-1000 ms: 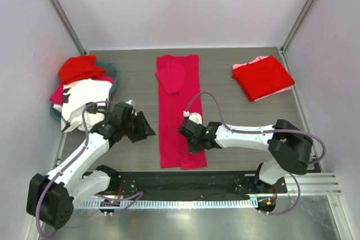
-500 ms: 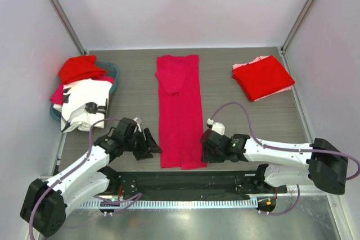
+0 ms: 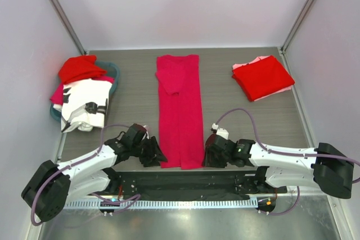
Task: Fold and stack the t-shirts
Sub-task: Fold the tshirt
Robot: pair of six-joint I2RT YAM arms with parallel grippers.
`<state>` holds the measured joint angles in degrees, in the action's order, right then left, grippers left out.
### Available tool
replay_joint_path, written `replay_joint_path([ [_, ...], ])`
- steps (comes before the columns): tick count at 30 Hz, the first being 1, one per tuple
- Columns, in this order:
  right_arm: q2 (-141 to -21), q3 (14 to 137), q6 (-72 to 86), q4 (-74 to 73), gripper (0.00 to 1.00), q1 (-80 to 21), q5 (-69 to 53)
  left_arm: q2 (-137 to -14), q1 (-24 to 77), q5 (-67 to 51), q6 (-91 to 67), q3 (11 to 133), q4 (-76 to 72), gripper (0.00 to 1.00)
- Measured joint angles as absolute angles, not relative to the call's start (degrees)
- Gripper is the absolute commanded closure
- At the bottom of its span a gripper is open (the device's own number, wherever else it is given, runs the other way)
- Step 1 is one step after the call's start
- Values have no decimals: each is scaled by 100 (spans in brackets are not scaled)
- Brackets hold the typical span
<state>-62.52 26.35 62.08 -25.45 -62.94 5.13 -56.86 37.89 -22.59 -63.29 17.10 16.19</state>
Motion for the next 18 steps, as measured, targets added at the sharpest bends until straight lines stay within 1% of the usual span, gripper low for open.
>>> replay_joint_path([
  [2, -6278, 2602, 6233, -2423, 62, -6294, 462, -5776, 3850, -2257, -6399, 1695, 1535, 56],
  [3, -6294, 2598, 6241, -2386, 70, -6294, 454, -5778, 3865, -2255, -6418, 1671, 1483, 57],
  [4, -6326, 2593, 6250, -2333, 74, -6294, 447, -5774, 3874, -2252, -6447, 1629, 1426, 58],
  [5, -6361, 2587, 6263, -2296, 82, -6294, 432, -5769, 3874, -2257, -6469, 1597, 1378, 59],
  [7, -6427, 2567, 6294, -2237, 88, -6294, 412, -5725, 3879, -2250, -6545, 1529, 1291, 64],
  [8, -6429, 2565, 6307, -2215, 91, -6294, 405, -5708, 3881, -2250, -6563, 1505, 1267, 69],
  [10, -6429, 2554, 6316, -2180, 94, -6294, 375, -5693, 3889, -2204, -6589, 1450, 1240, 78],
  [11, -6429, 2552, 6313, -2171, 96, -6294, 366, -5693, 3889, -2187, -6598, 1431, 1240, 87],
  [13, -6429, 2550, 6311, -2156, 98, -6294, 344, -5695, 3889, -2134, -6611, 1393, 1225, 97],
  [14, -6429, 2550, 6313, -2145, 99, -6294, 333, -5697, 3889, -2123, -6617, 1374, 1216, 100],
  [18, -6403, 2550, 6313, -2143, 99, -6292, 307, -5675, 3894, -2110, -6608, 1376, 1221, 100],
])
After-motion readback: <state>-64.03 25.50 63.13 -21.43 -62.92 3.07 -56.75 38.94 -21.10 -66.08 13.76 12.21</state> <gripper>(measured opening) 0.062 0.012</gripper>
